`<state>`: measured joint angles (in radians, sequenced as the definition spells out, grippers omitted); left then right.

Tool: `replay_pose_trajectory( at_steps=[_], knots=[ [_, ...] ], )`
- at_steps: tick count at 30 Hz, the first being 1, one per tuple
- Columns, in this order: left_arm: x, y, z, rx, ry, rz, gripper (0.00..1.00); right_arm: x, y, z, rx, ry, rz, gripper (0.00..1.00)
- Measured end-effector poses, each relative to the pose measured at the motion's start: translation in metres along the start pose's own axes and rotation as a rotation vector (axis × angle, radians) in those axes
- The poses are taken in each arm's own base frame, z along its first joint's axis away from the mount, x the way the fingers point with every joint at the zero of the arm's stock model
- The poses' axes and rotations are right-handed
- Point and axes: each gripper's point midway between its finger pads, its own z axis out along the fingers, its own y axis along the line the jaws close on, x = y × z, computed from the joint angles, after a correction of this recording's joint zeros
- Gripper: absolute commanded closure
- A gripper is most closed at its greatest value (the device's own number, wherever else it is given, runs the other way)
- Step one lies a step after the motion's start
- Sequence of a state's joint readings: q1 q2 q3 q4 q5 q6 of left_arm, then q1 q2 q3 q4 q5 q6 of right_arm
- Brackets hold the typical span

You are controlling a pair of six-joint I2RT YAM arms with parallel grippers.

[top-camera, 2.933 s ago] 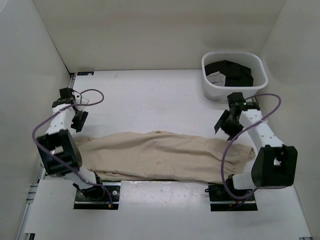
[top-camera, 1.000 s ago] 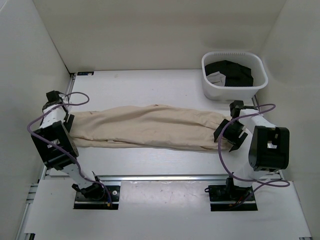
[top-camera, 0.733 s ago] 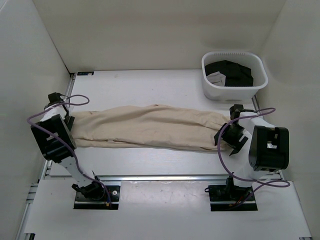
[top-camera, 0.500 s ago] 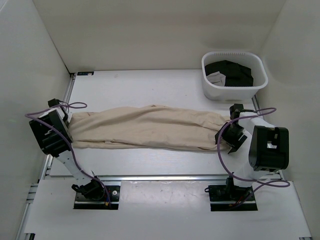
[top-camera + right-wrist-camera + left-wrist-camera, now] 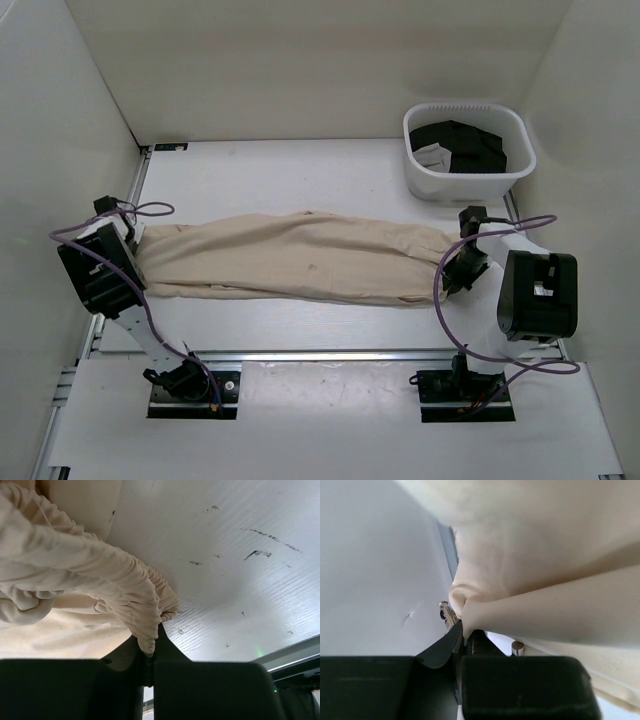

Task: Fold and stack the trousers
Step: Fold the trousers

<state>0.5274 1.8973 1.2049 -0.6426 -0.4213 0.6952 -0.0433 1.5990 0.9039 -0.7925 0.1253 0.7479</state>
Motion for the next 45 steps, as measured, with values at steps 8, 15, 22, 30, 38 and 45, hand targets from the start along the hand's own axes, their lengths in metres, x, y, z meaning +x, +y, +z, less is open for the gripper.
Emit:
replay_pose_trajectory(
  at_steps=[8,15,22,30,38,45],
  knots=[
    [-0.003,0.019,-0.032,-0.047,-0.073,-0.006,0.86,-0.018,0.007,-0.048,-0.035,-0.062,-0.017,1.00],
    [-0.008,0.016,-0.043,-0.023,-0.092,0.024,0.86,-0.068,0.037,-0.143,-0.222,-0.240,-0.042,1.00],
    [-0.045,0.013,-0.073,0.005,-0.196,0.054,0.86,-0.132,0.069,-0.143,-0.240,-0.262,-0.080,1.00],
    [-0.062,-0.009,-0.119,0.051,-0.359,0.087,0.86,-0.167,0.047,-0.105,-0.192,-0.285,-0.017,1.00],
    [-0.038,-0.071,-0.137,0.084,-0.472,0.229,0.86,-0.179,-0.024,-0.053,-0.143,-0.212,0.226,1.00],
    [0.017,-0.124,-0.067,0.162,-0.271,0.332,0.83,-0.183,-0.021,-0.046,-0.134,-0.222,0.210,1.00]
  ],
)
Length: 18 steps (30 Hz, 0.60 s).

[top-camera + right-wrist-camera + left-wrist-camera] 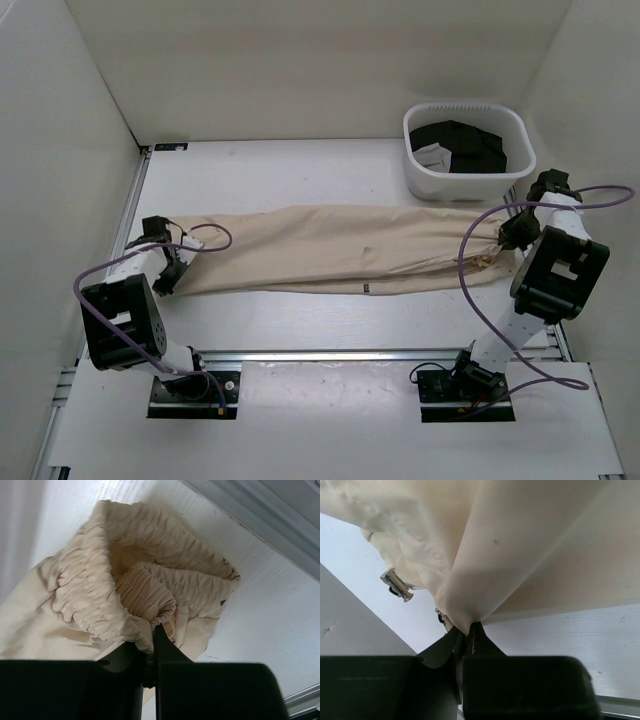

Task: Fold and stack the trousers
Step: Fold the trousers

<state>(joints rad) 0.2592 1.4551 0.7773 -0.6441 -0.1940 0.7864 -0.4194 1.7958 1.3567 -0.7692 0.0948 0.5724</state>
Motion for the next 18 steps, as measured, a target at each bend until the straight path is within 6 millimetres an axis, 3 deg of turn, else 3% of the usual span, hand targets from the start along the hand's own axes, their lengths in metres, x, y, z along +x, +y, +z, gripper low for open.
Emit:
replay_pose_trajectory(
  at_steps=[2,3,6,8,9,10,11,18],
  knots=[
    [0.001,-0.001,0.002,-0.008,0.003,0.006,0.79,0.005,-0.006,0.007,0.018,0.004,0.001,1.00],
    [0.000,0.001,0.002,-0.020,0.002,0.011,0.77,0.010,-0.011,0.012,0.032,0.009,0.003,0.90],
    [0.000,0.005,0.003,-0.051,0.008,0.024,0.72,0.022,-0.028,0.021,0.085,0.036,0.012,0.82],
    [0.003,0.006,0.004,-0.062,0.020,0.030,0.67,0.025,-0.036,0.021,0.122,0.038,0.010,0.65],
    [0.004,0.007,0.004,-0.067,0.025,0.032,0.67,0.025,-0.038,0.020,0.139,0.032,0.007,0.54],
    [0.004,0.009,0.004,-0.074,0.030,0.032,0.67,0.025,-0.041,0.019,0.165,0.022,0.000,0.33],
    [0.005,0.010,0.004,-0.081,0.033,0.030,0.66,0.025,-0.045,0.017,0.193,0.011,-0.011,0.25],
    [0.011,0.014,0.009,-0.102,0.088,0.031,0.66,0.028,-0.061,-0.015,0.254,-0.091,-0.021,0.06]
  ],
)
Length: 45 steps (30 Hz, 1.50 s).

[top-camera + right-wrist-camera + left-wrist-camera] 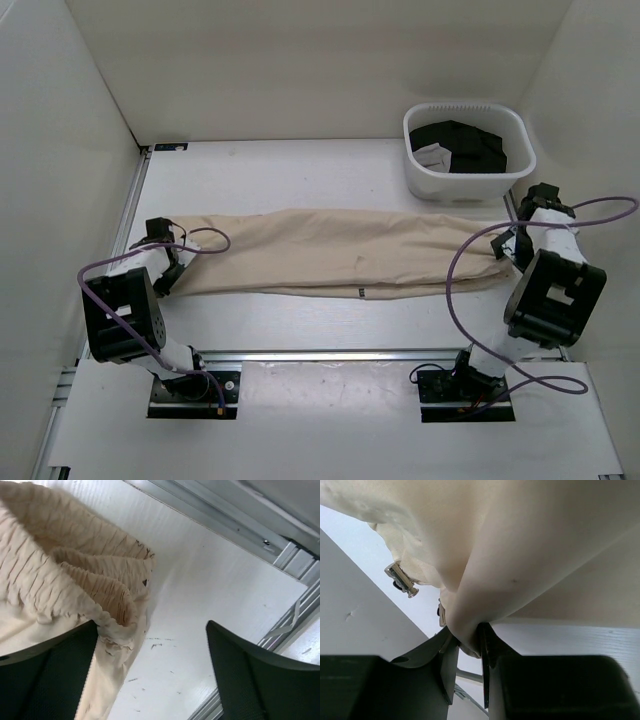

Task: Fold and stack the trousers
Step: Fold the trousers

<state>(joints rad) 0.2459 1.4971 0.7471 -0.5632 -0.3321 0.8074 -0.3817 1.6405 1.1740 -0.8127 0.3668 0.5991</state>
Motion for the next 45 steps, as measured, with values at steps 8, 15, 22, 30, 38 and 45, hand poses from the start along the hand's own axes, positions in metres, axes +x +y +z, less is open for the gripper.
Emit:
replay_pose_trajectory(
  at_steps=[8,15,22,30,38,45],
  knots=[
    [0.003,0.004,-0.001,-0.020,0.016,-0.010,0.65,0.009,0.011,-0.012,-0.122,-0.062,0.006,0.01],
    [0.004,0.005,-0.001,-0.027,0.022,-0.017,0.65,0.025,0.031,0.037,-0.101,0.043,0.025,0.01],
    [0.006,0.004,-0.002,-0.030,0.035,-0.025,0.65,0.026,0.040,0.044,-0.107,0.082,0.045,0.32],
    [-0.001,0.012,-0.022,0.016,0.026,-0.040,0.08,0.024,0.052,0.043,-0.154,0.066,0.059,1.00],
    [-0.063,0.073,-0.107,0.014,-0.281,-0.129,0.21,0.022,0.034,0.045,-0.104,-0.003,0.005,1.00],
    [-0.090,0.062,-0.055,0.172,-0.187,-0.185,0.29,0.020,0.016,0.045,-0.035,-0.030,-0.061,1.00]
  ],
)
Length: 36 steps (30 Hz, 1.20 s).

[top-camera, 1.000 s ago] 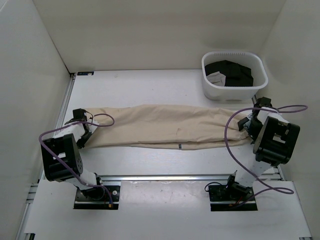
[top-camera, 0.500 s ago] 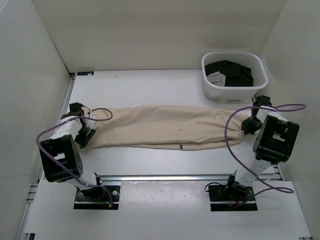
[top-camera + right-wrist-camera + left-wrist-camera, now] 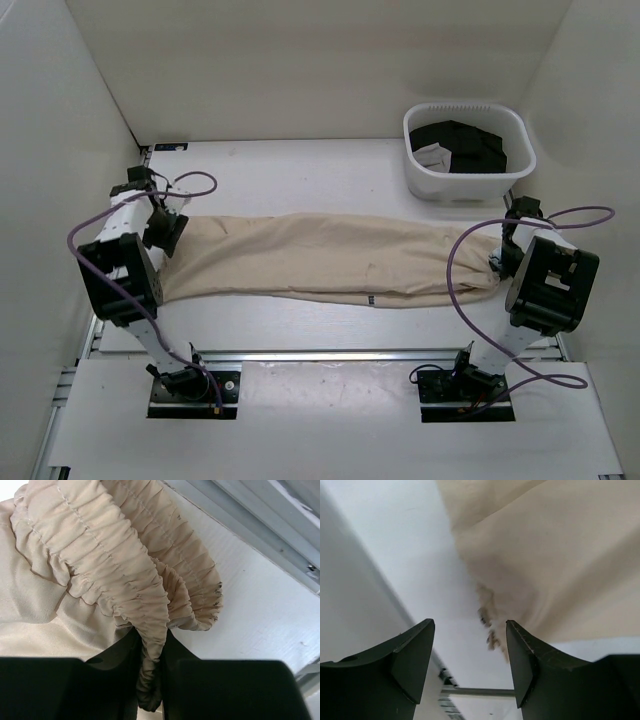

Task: Fold and stack the trousers
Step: Fold the trousers

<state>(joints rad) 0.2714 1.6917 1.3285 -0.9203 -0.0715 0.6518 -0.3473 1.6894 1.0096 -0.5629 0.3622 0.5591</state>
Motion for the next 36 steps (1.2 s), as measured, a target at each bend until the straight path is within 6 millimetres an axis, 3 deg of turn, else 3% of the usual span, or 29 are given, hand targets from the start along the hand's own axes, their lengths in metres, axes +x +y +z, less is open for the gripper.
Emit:
replay_pose_trajectory(
  at_steps=[4,10,14,20,24,29,30,33,36],
  knots=[
    [0.008,-0.018,0.039,0.103,0.090,-0.036,0.29,0.002,-0.009,-0.001,0.031,0.009,-0.021,1.00],
    [-0.001,-0.015,0.050,0.103,0.084,-0.071,0.26,0.006,-0.016,-0.001,0.056,0.013,-0.033,1.00],
    [-0.011,-0.014,0.052,0.110,0.058,-0.093,0.55,0.007,-0.021,-0.001,0.074,0.011,-0.040,1.00],
    [-0.018,-0.017,0.063,0.141,0.042,-0.106,0.84,0.010,-0.030,-0.002,0.114,0.014,-0.062,1.00],
    [-0.014,-0.022,0.076,0.164,0.073,-0.108,0.86,0.011,-0.034,-0.003,0.129,0.017,-0.067,1.00],
    [-0.026,-0.014,0.072,0.147,0.048,-0.121,0.86,0.013,-0.037,-0.003,0.142,0.021,-0.072,1.00],
    [-0.030,-0.010,0.071,0.138,0.035,-0.124,0.60,0.013,-0.037,-0.003,0.143,0.021,-0.073,1.00],
    [-0.040,-0.003,0.067,0.118,0.007,-0.135,0.27,0.013,-0.037,-0.003,0.144,0.022,-0.075,1.00],
    [-0.042,-0.001,0.067,0.113,-0.002,-0.138,0.17,0.014,-0.038,-0.003,0.145,0.023,-0.082,1.00]
  ],
)
